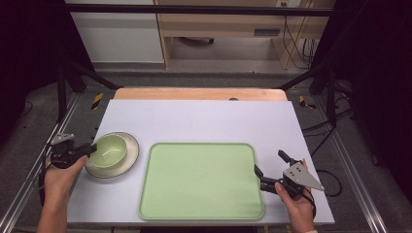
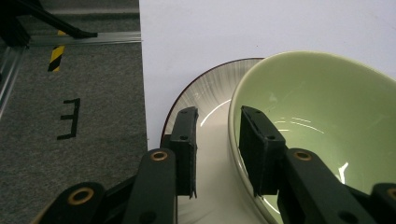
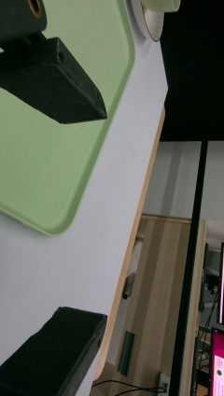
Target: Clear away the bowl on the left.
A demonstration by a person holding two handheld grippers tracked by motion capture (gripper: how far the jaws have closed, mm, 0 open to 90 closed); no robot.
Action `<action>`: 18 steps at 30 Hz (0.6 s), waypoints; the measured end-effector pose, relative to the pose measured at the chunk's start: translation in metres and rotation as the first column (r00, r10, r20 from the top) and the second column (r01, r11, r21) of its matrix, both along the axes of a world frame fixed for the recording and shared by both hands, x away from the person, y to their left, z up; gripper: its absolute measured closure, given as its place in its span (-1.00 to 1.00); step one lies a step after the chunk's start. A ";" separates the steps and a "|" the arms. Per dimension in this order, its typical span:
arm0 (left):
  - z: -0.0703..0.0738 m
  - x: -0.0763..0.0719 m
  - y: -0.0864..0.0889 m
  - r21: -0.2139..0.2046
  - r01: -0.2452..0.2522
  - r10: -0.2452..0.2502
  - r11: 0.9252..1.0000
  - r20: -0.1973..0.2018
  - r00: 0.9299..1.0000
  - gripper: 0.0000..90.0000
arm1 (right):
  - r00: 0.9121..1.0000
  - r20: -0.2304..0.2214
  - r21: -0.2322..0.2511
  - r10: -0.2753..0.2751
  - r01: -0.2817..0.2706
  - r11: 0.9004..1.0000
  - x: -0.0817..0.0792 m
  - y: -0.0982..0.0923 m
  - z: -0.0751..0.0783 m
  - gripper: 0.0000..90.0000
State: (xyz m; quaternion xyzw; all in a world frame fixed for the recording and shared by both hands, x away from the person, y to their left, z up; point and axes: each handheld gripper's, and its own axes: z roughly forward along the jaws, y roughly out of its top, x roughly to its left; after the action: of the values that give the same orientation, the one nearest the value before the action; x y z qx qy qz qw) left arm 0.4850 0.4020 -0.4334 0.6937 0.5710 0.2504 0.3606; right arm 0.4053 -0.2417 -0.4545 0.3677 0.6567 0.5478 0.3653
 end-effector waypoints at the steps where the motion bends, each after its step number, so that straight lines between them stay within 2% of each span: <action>1: 0.001 0.000 -0.001 0.013 -0.008 0.008 1.000 -0.003 1.000 0.53 | 1.000 0.000 -0.001 0.000 0.000 1.000 0.000 0.000 0.000 -0.91; 3: 0.002 0.001 -0.002 0.006 -0.026 0.026 1.000 -0.009 1.000 0.58 | 1.000 -0.005 0.000 0.000 0.000 1.000 0.000 0.000 0.000 -0.91; 6: 0.002 0.002 -0.005 0.036 -0.016 0.017 0.999 -0.033 0.999 0.60 | 1.000 -0.010 0.007 0.000 0.000 1.000 0.001 0.000 -0.001 -0.92; 8: 0.000 0.003 -0.007 0.041 -0.018 0.020 0.999 -0.038 0.999 0.61 | 1.000 -0.006 0.008 0.000 0.000 1.000 0.000 0.000 0.000 -0.92; 13: -0.007 0.005 -0.011 0.059 -0.002 0.007 0.998 -0.088 0.996 0.62 | 1.000 -0.011 0.004 0.002 -0.002 1.000 0.000 0.000 -0.001 -0.92; 18: -0.011 0.008 -0.012 0.041 0.008 -0.004 0.999 -0.111 0.994 0.71 | 1.000 -0.010 0.005 0.002 -0.002 1.000 0.000 0.001 -0.001 -0.92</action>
State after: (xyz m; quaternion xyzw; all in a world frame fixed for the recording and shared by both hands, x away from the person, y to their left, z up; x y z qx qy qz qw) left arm 0.4926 0.3901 -0.4444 0.7155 0.5827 0.2222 0.3149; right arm 0.4054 -0.2412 -0.4550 0.3706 0.6575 0.5481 0.3605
